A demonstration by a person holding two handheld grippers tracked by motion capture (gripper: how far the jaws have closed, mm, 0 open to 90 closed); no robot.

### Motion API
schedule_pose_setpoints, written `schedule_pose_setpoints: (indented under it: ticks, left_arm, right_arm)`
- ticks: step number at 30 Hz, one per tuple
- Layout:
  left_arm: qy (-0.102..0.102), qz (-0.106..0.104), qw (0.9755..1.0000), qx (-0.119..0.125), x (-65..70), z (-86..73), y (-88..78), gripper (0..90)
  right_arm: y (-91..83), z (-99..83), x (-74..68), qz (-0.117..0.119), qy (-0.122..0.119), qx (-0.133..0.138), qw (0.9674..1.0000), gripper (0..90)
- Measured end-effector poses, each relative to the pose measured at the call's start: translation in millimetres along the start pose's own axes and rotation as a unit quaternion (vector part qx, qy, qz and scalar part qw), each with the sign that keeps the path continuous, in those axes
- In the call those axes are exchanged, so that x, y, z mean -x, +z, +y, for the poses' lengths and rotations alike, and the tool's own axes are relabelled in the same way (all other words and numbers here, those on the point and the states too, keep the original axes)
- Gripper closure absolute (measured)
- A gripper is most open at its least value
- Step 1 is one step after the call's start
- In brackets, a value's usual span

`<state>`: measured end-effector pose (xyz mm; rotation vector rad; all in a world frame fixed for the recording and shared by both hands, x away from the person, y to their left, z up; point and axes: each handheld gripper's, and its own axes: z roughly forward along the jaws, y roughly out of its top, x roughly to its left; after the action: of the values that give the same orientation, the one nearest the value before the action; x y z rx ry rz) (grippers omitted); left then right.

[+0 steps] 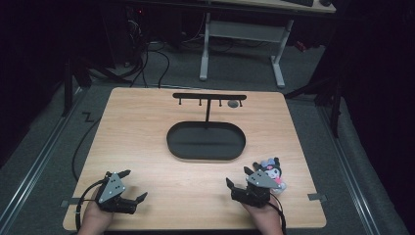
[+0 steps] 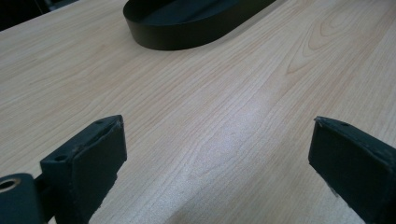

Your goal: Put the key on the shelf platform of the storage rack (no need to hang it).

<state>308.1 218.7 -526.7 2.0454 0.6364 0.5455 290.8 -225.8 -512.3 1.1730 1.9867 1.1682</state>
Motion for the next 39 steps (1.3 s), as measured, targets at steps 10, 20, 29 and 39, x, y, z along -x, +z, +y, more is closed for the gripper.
schedule_pose_setpoints:
  ticks: [10,20,29,39]
  left_arm:
    - [0.005,-0.006,1.0,-0.001,1.2,3.3,5.2,4.8]
    - [0.006,-0.005,1.0,-0.002,0.9,3.2,5.0,4.8]
    - [0.005,-0.005,1.0,-0.002,0.6,2.6,4.2,4.8]
    - [0.005,-0.005,1.0,-0.003,0.7,2.6,4.4,4.9]
  right_arm:
    - [-5.4,-2.4,3.5,-0.006,0.005,-0.003,1.0,22.4]
    - [-4.7,-3.8,5.4,-0.009,0.01,-0.008,0.9999,22.3]
    - [-2.7,-3.7,5.3,-0.004,0.009,-0.012,0.9999,22.3]
    - [-5.6,0.0,7.3,-0.002,0.015,-0.038,0.9992,21.7]
